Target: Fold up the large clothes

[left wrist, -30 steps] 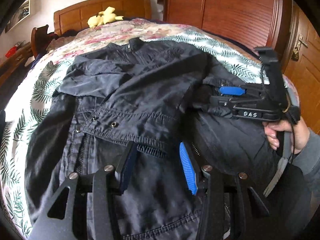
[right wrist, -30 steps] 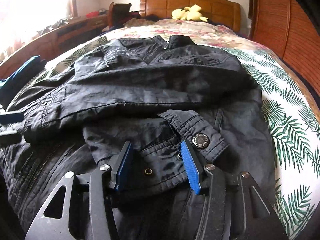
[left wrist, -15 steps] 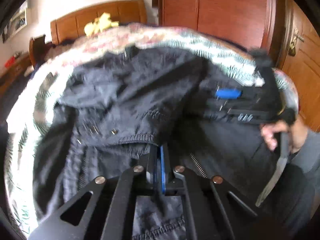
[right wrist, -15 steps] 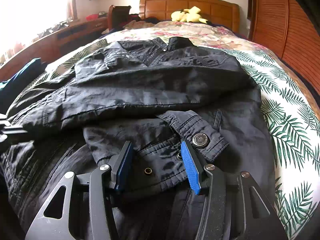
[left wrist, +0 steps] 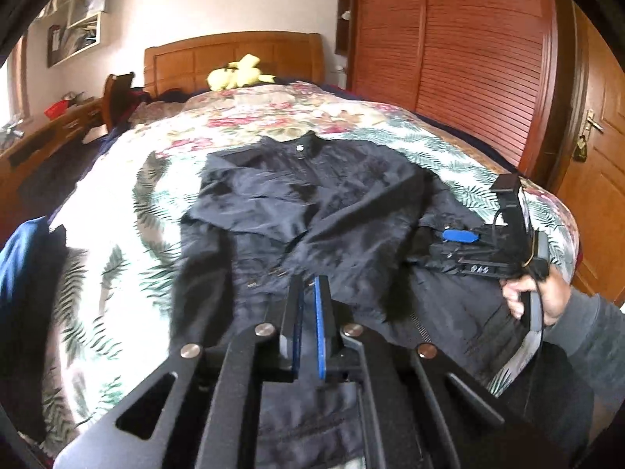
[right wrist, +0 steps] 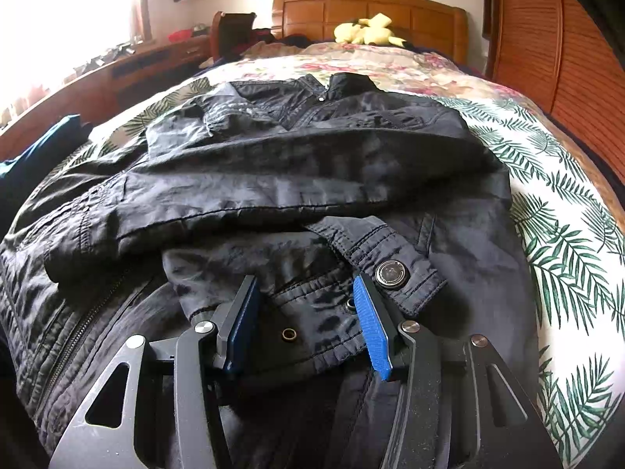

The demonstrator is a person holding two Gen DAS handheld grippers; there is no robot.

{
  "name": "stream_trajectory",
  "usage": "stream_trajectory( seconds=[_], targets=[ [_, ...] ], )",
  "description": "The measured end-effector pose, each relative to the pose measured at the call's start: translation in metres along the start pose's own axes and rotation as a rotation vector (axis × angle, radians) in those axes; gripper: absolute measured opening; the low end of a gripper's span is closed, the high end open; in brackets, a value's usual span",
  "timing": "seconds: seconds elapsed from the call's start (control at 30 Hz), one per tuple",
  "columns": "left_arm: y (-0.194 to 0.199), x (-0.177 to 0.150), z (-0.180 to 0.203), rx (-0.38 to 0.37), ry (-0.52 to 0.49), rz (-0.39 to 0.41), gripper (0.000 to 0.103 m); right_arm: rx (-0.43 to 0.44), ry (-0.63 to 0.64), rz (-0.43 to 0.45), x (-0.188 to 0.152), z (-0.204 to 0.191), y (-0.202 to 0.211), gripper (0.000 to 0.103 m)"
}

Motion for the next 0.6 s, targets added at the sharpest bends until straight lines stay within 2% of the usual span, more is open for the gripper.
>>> stream_trajectory(
  seconds=[0.13, 0.3, 0.6],
  targets=[
    [0.014, -0.017, -0.027, 0.038, 0.02, -0.029, 0.008, -0.001, 0.001, 0.0, 0.0, -0.001, 0.0, 0.05],
    [0.015, -0.051, -0.051, 0.088, 0.028, -0.102, 0.013, 0.001, -0.003, 0.0, 0.0, -0.001, 0.0, 0.05],
    [0.011, -0.094, -0.079, 0.111, 0.115, -0.164, 0.021, -0.019, 0.017, 0.001, 0.001, 0.0, -0.001, 0.05]
  ],
)
Point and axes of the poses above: each gripper's, at about its wrist camera, not at the fingertips, and y roughly against the way its jaws point, z to its right, x to its top, the point moved 9 cm from there along -y, roughly the way its jaws point, and after that the axes turned 9 degrees about z, right-handed, at the moved point
